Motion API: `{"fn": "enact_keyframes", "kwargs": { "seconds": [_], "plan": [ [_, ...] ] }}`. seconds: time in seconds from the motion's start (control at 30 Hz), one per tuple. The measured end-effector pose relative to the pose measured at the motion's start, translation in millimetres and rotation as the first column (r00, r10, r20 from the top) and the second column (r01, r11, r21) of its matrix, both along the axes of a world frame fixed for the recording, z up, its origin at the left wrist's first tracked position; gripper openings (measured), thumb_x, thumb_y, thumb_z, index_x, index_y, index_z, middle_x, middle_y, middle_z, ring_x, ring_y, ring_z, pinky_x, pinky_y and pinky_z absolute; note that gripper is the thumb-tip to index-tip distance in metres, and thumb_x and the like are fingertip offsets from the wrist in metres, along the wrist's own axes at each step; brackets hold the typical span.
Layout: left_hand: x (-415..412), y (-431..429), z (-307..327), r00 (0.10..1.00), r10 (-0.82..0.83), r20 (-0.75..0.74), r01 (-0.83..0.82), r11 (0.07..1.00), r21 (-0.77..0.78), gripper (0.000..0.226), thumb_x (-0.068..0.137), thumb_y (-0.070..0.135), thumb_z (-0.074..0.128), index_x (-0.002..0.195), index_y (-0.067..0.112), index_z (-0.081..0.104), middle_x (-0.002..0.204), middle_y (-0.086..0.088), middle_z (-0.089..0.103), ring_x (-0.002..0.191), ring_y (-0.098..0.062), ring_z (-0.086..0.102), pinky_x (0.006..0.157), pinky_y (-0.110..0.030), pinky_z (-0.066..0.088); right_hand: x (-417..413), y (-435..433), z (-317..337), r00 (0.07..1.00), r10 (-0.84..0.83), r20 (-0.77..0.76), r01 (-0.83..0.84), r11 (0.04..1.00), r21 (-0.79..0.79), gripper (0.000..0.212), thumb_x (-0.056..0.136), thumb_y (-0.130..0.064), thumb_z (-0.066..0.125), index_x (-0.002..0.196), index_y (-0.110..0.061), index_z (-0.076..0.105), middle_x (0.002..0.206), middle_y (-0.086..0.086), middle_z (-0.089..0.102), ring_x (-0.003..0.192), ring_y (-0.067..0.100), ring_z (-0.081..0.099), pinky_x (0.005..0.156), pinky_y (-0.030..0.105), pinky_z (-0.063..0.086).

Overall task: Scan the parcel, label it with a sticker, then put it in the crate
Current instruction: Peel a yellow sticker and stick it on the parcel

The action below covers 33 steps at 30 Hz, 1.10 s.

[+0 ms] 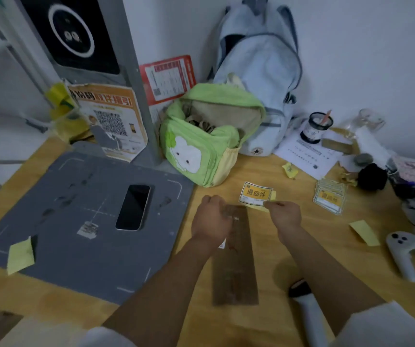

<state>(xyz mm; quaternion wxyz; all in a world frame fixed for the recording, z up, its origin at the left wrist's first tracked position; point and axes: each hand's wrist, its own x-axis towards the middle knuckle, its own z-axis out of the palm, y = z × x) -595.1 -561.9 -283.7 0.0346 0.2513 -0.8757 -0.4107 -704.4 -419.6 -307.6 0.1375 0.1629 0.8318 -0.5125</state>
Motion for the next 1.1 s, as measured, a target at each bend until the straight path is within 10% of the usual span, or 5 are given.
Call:
{"fn": "enact_keyframes", "kwargs": {
  "seconds": [0.53,0.7,1.1],
  "plan": [
    [-10.8,27.0,98.3,0.957,-0.198,-0.211,0.146,0.96,-0.238,0.022,0.088,0.023,0.053,0.093,0.016,0.073,0.095,-0.009,0.062,0.087,-0.025,0.061,0.072,-0.039,0.052,47.0,-2.1,119.9,0.919,0.286,-0.27,-0.325,0.939,-0.111,0.022,0.082,-0.018,0.068,0.063,-0.01,0.075,0.078,0.019,0.074,0.074,0.027,0.067,0.066,0.033,0.046],
    [-7.4,33.9,96.8,0.941,-0.155,-0.302,0.117,0.983,-0.139,0.023,0.09,0.02,0.057,0.074,0.008,0.069,0.072,-0.005,0.059,0.07,-0.021,0.057,0.062,-0.031,0.045,53.2,15.2,119.2,0.937,0.254,-0.24,-0.298,0.939,-0.171,0.029,0.082,-0.014,0.07,0.055,-0.026,0.072,0.063,-0.009,0.071,0.06,0.012,0.066,0.053,0.018,0.045],
    [-13.1,39.7,97.5,0.88,0.137,-0.455,-0.087,0.988,0.129,0.014,0.089,0.013,0.059,0.079,0.008,0.067,0.078,-0.003,0.065,0.07,-0.015,0.056,0.066,-0.026,0.04,53.8,32.2,122.7,0.976,0.147,-0.159,-0.185,0.949,-0.256,0.012,0.085,-0.011,0.068,0.087,-0.003,0.076,0.085,0.003,0.069,0.055,0.013,0.061,0.056,0.021,0.042]
  ]
}}
